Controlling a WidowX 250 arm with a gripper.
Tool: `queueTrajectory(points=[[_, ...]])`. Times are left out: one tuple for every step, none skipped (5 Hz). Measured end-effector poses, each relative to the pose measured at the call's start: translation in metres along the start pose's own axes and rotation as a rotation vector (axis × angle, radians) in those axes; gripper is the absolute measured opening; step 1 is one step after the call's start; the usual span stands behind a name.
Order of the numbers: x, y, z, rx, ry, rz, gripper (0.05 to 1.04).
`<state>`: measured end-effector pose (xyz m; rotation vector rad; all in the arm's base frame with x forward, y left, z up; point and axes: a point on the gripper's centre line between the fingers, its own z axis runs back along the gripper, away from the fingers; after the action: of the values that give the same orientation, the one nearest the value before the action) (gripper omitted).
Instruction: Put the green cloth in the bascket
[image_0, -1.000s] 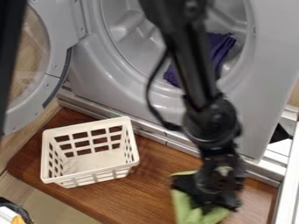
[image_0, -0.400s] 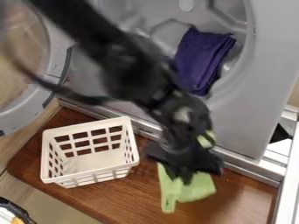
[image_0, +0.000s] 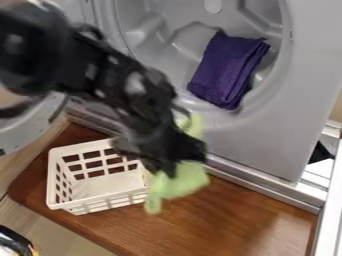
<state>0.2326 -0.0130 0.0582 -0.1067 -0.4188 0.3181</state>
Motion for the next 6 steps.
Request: queueTrajectory(points=[[0.01,0.03,0.007,0.031,-0.02,0.083,0.102],[0.01,0.059,-0.008,0.081,0.015,0.158,0.102],[0.008,0.07,-0.035,0.127,0.051,0.174,0.102],[0.004,0.08,-0.066,0.183,0.086,0.208,0.102],[-0.001,0.084,-0.096,0.226,0.109,0.22,0.102],[0.0,0.082,-0.111,0.25,0.109,0.197,0.142]])
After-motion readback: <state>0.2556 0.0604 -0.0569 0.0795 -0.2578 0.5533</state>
